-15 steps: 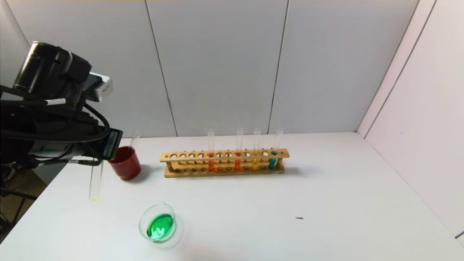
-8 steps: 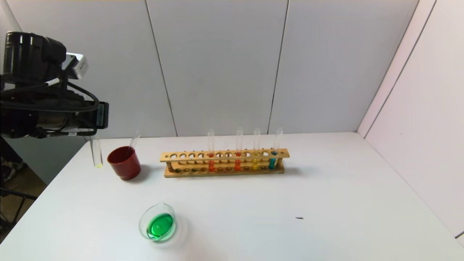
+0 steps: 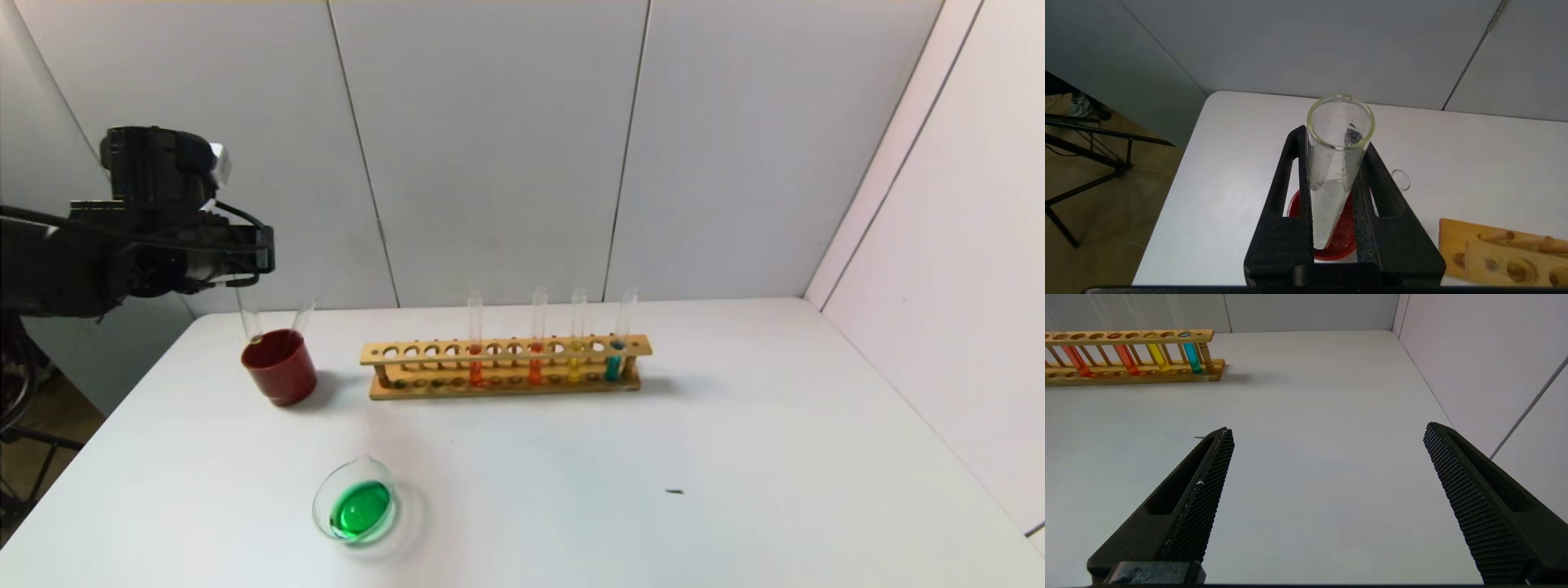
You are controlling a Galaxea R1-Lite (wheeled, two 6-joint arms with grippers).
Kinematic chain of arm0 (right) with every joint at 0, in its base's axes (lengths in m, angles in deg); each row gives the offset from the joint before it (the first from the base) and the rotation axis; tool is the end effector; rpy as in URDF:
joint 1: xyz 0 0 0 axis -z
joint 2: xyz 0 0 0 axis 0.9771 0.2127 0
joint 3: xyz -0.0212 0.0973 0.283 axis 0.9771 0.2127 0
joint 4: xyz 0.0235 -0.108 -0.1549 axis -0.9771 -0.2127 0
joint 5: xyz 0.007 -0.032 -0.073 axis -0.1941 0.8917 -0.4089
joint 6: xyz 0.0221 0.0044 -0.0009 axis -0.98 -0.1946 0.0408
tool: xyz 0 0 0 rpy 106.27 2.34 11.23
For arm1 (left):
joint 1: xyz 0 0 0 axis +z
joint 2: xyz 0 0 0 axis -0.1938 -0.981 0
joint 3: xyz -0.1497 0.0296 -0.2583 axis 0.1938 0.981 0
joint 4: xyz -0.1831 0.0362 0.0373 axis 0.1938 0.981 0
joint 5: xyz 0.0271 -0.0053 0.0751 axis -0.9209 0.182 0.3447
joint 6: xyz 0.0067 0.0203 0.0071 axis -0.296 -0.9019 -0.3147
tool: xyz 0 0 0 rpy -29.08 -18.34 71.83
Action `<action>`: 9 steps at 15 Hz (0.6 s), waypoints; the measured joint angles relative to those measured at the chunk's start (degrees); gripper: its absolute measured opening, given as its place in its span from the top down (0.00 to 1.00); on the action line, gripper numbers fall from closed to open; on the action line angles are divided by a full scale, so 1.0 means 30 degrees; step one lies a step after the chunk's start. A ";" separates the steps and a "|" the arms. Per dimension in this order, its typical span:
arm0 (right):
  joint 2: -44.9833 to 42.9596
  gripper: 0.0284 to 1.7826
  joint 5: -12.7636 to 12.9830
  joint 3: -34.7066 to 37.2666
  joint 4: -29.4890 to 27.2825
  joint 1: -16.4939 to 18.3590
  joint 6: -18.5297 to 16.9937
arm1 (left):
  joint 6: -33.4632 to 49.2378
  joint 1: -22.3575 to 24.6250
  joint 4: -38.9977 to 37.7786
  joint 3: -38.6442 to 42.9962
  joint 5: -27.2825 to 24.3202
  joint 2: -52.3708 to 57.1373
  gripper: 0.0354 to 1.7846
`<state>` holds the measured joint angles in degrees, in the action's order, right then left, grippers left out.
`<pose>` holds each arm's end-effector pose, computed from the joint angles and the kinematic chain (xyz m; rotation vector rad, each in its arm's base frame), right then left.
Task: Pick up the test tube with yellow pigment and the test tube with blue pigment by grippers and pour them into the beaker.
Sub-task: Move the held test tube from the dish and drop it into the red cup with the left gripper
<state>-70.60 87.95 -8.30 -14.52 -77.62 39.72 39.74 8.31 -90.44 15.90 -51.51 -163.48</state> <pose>-0.0242 -0.0001 0.0761 0.0123 0.0258 -0.0109 0.3555 -0.0104 0.2225 0.0611 0.3282 0.2776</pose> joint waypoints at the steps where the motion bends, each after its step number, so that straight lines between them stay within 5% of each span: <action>1: 0.0000 0.05 -0.0008 0.0000 0.0000 0.0000 -0.0012 | -0.0020 0.0037 -0.0451 -0.0183 -0.0041 -0.0605 0.84; 9: 0.0000 0.05 0.0000 0.0000 0.0000 0.0000 0.0000 | 0.0089 0.0183 -0.1564 -0.0614 -0.0305 -0.2784 0.84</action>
<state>-70.60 87.95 -8.30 -14.52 -77.62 39.72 40.00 8.86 -95.13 14.06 -52.42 -171.83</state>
